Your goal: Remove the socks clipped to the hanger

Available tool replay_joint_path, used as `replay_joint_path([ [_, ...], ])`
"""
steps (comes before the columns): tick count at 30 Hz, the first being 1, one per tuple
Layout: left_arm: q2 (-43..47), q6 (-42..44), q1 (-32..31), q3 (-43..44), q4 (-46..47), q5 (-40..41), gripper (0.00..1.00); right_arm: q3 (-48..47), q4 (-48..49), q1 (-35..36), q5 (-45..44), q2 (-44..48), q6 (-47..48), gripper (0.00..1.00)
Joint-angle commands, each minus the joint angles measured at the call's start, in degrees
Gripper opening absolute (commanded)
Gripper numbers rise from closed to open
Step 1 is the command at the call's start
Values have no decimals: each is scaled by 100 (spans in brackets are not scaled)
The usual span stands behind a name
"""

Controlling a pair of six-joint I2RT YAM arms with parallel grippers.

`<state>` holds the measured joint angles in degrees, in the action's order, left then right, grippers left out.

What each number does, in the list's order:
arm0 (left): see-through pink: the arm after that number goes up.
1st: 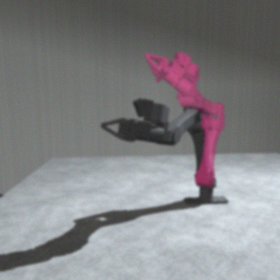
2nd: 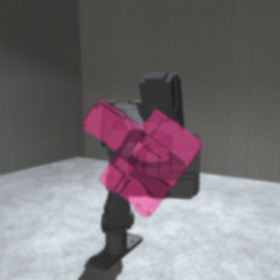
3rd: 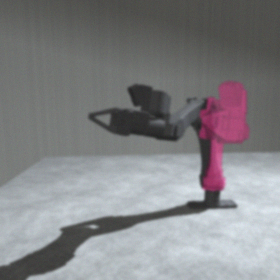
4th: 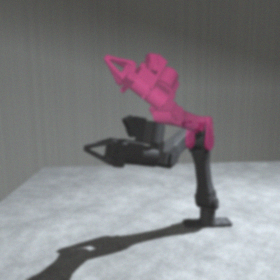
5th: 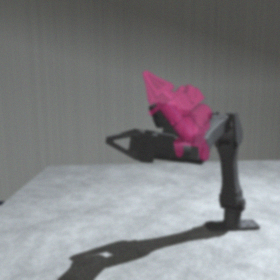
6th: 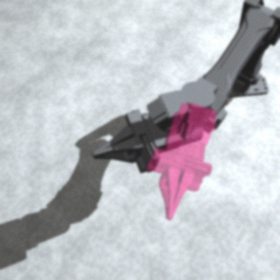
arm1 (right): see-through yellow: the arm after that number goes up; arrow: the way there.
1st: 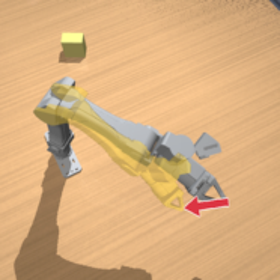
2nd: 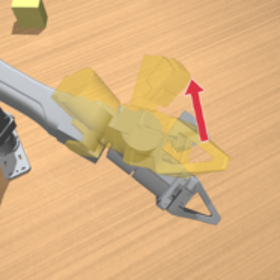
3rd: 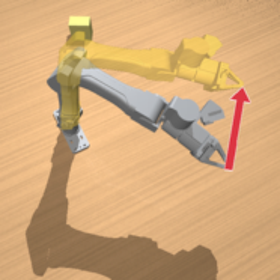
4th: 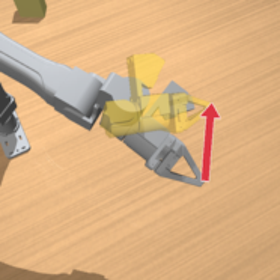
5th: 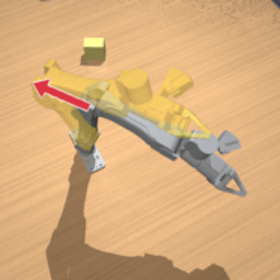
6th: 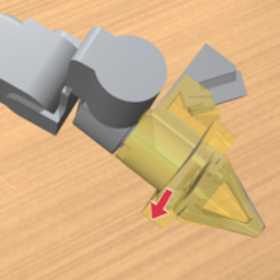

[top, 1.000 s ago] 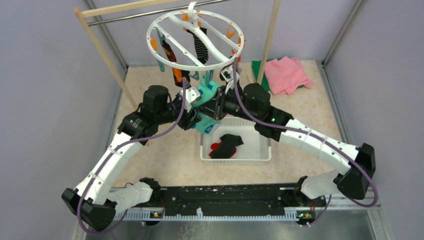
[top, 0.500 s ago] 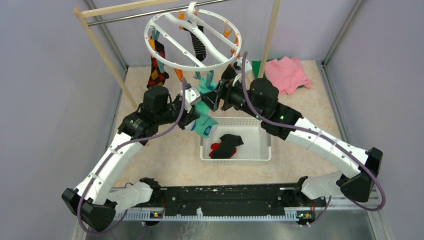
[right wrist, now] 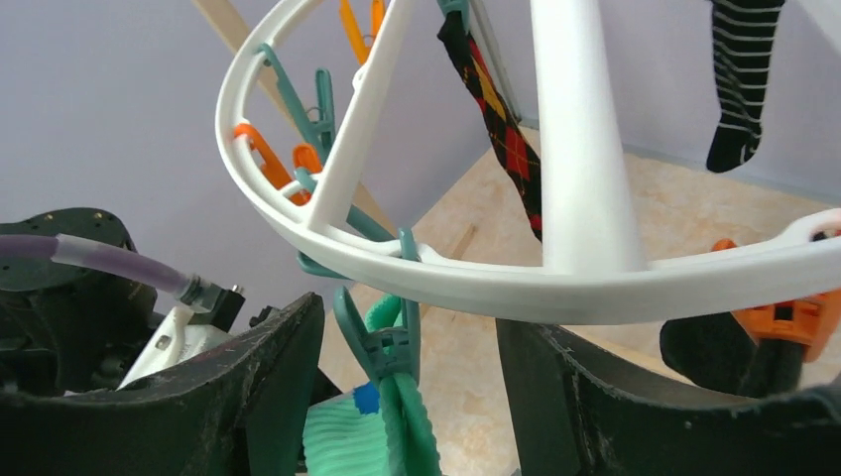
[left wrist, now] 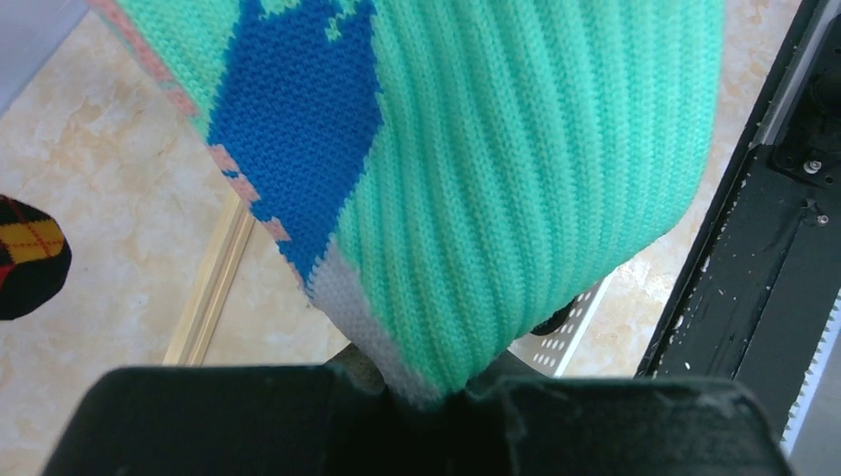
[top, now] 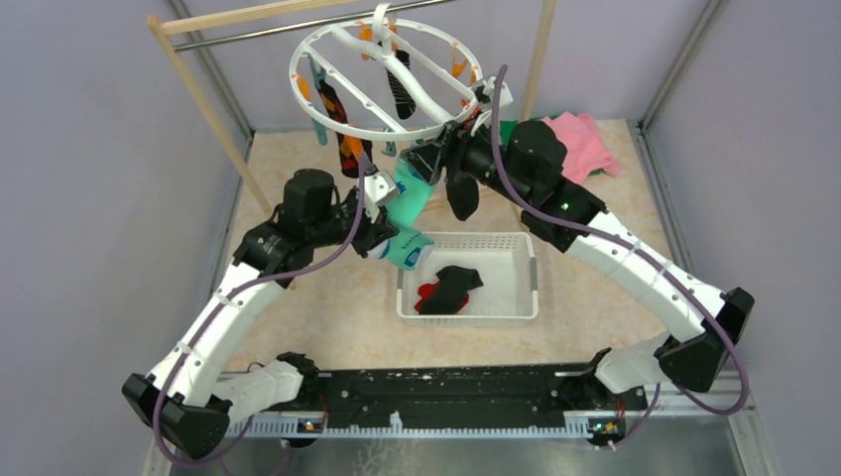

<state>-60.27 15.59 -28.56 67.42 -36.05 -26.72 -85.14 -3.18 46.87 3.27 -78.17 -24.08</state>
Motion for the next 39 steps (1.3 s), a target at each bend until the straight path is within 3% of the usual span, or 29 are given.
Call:
replay_joint_path([
  [1, 86, -121, 8, 270, 178, -182, 12, -329, 71, -11, 356, -143, 5, 63],
  [10, 42, -180, 12, 301, 169, -171, 12, -442, 275, -11, 372, -271, -24, 48],
  [15, 65, -173, 12, 234, 147, -91, 11, -621, 209, -11, 367, -322, -3, 47],
  [20, 89, -188, 15, 152, 175, -87, 11, -617, 138, -14, 416, -356, 8, 13],
  [23, 73, -228, 12, 96, 197, -93, 10, -531, 148, -14, 411, -352, -31, 0],
  [31, 4, -225, -89, -326, 251, -782, 10, -478, 103, -11, 336, -503, -106, 0],
  [39, -100, 349, -940, -920, 150, -239, 10, -460, 12, -11, 310, -564, -113, 0],
])
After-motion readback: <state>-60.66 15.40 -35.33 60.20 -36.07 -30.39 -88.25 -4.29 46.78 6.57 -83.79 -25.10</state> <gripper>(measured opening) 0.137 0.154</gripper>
